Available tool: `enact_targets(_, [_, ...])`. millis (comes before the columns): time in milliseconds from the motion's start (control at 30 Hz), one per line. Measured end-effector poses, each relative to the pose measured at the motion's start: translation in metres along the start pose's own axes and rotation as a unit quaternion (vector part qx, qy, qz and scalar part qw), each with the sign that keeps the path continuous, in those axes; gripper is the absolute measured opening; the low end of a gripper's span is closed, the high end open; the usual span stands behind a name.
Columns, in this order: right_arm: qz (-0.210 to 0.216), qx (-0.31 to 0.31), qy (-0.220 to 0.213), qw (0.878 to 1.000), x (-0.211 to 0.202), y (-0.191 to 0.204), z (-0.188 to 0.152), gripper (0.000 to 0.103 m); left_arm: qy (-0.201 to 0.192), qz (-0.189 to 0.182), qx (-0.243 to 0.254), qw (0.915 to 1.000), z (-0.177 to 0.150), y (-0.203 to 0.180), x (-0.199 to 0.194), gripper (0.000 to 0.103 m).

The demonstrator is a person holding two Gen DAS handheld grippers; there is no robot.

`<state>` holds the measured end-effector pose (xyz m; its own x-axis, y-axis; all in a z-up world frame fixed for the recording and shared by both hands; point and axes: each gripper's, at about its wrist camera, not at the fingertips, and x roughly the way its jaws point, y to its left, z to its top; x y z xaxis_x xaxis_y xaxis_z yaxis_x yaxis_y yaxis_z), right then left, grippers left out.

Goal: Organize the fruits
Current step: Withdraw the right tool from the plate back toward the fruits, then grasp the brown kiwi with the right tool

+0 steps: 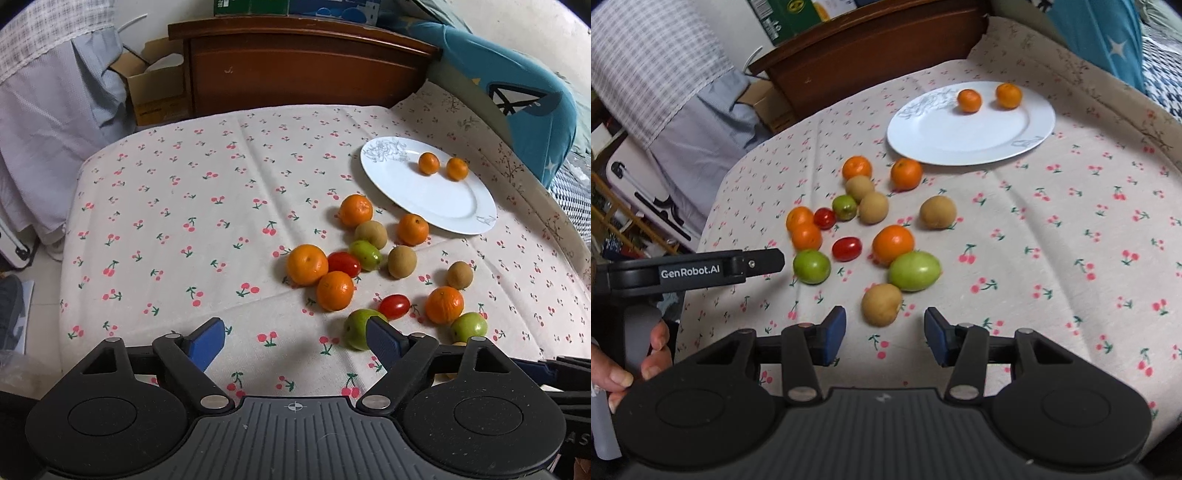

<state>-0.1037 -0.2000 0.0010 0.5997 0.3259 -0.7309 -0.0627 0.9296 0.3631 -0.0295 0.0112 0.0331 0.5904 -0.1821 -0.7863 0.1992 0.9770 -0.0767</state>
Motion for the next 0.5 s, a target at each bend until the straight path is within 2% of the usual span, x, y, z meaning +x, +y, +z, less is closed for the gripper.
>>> enact_targets(333, [-0.007,-0.016,-0.002,1.000,0.013,0.004,0.001,0.035,-0.014,-0.003,0.018,0.9997,-0.003,-0.004,0.000,0.084])
enact_targets(500, [-0.012,-0.031,-0.010,0.999,0.016,0.007,0.000,0.027,-0.011,-0.016,0.028,0.9994,-0.005,-0.008,0.004,0.082])
